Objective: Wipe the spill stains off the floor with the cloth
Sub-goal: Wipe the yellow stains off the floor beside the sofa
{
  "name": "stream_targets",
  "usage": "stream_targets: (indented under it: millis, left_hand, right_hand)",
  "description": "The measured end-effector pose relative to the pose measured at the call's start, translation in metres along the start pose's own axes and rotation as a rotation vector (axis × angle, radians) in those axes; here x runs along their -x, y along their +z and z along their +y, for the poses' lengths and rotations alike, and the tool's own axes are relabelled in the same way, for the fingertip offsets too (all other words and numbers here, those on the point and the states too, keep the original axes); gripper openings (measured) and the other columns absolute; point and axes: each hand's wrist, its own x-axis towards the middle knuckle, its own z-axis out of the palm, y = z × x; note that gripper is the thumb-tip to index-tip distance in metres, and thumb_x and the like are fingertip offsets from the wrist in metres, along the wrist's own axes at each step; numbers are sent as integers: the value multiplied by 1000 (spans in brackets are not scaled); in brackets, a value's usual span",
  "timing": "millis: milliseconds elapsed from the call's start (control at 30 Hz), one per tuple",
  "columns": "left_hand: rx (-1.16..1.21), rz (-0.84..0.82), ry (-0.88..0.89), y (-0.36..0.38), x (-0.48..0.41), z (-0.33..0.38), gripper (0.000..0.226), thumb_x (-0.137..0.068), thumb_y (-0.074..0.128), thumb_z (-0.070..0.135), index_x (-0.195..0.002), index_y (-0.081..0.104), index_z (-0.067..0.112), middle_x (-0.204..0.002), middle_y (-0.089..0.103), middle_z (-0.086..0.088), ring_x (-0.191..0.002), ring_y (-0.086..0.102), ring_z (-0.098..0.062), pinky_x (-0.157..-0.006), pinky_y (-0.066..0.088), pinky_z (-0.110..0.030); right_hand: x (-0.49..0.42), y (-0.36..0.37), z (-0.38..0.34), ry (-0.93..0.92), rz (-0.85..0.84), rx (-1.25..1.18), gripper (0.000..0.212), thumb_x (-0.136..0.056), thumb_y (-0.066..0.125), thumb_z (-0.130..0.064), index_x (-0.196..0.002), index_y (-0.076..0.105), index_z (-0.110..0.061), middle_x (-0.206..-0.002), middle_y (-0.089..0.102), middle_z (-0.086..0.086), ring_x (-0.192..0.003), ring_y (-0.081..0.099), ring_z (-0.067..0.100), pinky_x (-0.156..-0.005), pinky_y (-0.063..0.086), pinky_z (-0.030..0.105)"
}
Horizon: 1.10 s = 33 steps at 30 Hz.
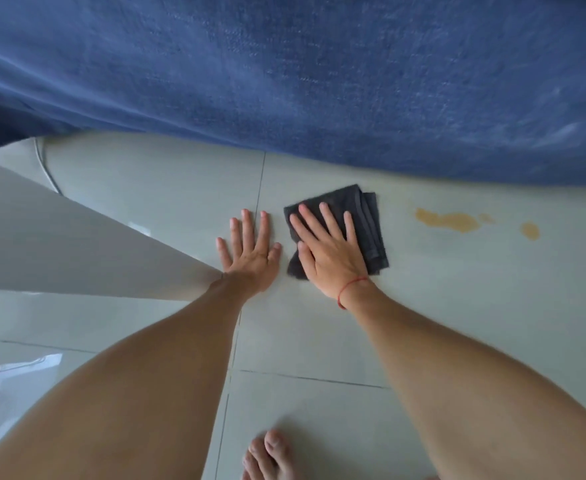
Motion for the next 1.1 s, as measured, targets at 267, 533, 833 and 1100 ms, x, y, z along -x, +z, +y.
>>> stream_targets:
  millis: [267,533,833,1100]
  left_hand:
    - [-11,6,-9,-3,3,3,61,-101,15,43,-151,-19,33,-158,-32,2,-146,-28,-19,-118,-17,-48]
    - [-19,30,-18,2,-1,3,61,-101,13,42,-150,-20,33,-157,-33,2,-146,-29,-19,-117,-18,-48]
    - [-17,8,-15,0,-1,1,61,-101,16,40,-150,-20,35,-157,-33,2,-145,-30,-18,-117,-18,-48]
    - [-83,186,81,9,19,64,60,-101,17,39,-154,-10,31,-161,-21,-3,-148,-22,-23,-116,-15,-51]
  right_hand:
    - [85,9,41,9,-1,17,51,-96,30,-34,-147,35,-31,-156,31,-11,-145,29,22,-116,15,48]
    - [9,-5,11,104,-41,-20,52,-99,22,-38,-151,17,-35,-162,10,-13,-151,4,22,-116,0,61]
    - [-22,-2,-3,9,-18,-6,52,-100,22,-38,-152,13,-35,-162,8,-12,-151,3,22,-119,1,55]
    - [86,3,62,320,51,-102,56,-91,26,-35,-147,35,-31,-156,32,-8,-147,25,25,-118,15,50]
